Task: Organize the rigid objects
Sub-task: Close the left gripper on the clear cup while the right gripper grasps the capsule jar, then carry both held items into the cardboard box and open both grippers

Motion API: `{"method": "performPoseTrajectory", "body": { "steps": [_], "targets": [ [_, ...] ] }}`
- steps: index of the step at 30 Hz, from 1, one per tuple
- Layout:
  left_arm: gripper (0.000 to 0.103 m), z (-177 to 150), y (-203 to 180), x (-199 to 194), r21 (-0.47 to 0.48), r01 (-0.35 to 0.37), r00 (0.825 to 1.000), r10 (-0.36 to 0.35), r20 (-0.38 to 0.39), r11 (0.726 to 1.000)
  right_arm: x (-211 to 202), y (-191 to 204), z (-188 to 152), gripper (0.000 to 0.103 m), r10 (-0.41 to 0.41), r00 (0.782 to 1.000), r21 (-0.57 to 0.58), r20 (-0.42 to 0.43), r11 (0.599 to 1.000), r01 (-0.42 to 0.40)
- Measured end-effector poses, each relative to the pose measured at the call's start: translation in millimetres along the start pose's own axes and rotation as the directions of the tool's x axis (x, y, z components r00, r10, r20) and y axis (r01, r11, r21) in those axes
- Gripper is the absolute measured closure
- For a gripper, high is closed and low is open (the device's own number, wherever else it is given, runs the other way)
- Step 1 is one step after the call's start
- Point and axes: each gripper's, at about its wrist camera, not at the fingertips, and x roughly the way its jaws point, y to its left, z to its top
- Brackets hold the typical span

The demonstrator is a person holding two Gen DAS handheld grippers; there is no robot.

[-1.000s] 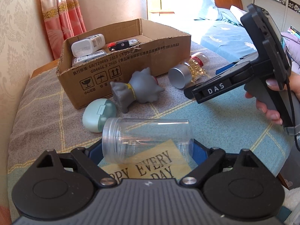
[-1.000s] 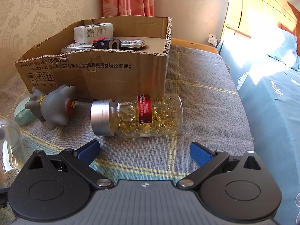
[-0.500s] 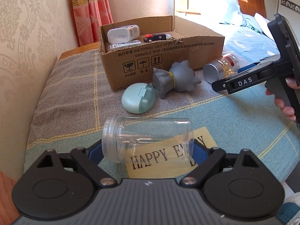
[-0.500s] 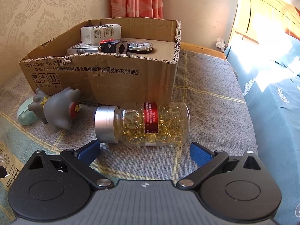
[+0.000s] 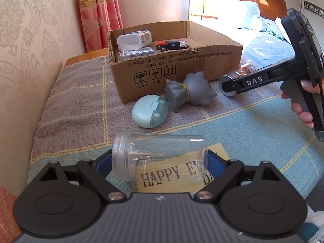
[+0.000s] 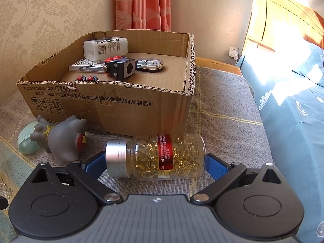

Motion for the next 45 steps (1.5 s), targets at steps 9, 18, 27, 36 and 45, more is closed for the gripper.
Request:
{"method": "performPoseTrajectory", "body": {
  "steps": [9, 18, 27, 36, 45],
  "targets": [
    [0.011, 0.7, 0.2, -1.3, 0.006, 0.001, 1.000, -0.001, -0.006, 1.000, -2.4, 6.5, 2.8, 0.006, -0.019, 0.999, -0.040, -0.030, 0.999, 0.018],
    [0.012, 5.7, -0.7, 1.3, 0.007, -0.005, 1.000, 0.005, -0.007, 1.000, -4.6, 6.5, 3.6, 0.006, -0.015, 0.999, -0.063, -0.040, 0.998, 0.012],
    [0.013, 9.7, 1.0, -1.7, 0.013, 0.005, 1.000, -0.005, -0.029, 1.000, -10.3, 8.0, 4.6, 0.007, 0.016, 0.998, -0.093, -0.060, 0.995, -0.022],
    [0.013, 17.2, 3.7, -13.1, 0.024, 0.002, 1.000, -0.001, -0.031, 1.000, -33.4, 4.7, 3.9, 0.007, 0.086, 0.992, -0.145, -0.094, 0.984, -0.099],
    [0.013, 28.7, 7.5, -26.6, 0.022, -0.011, 1.000, 0.011, 0.010, 1.000, -71.4, 1.2, 32.3, 0.007, 0.144, 0.988, -0.186, -0.053, 0.971, -0.152]
  ]
}}
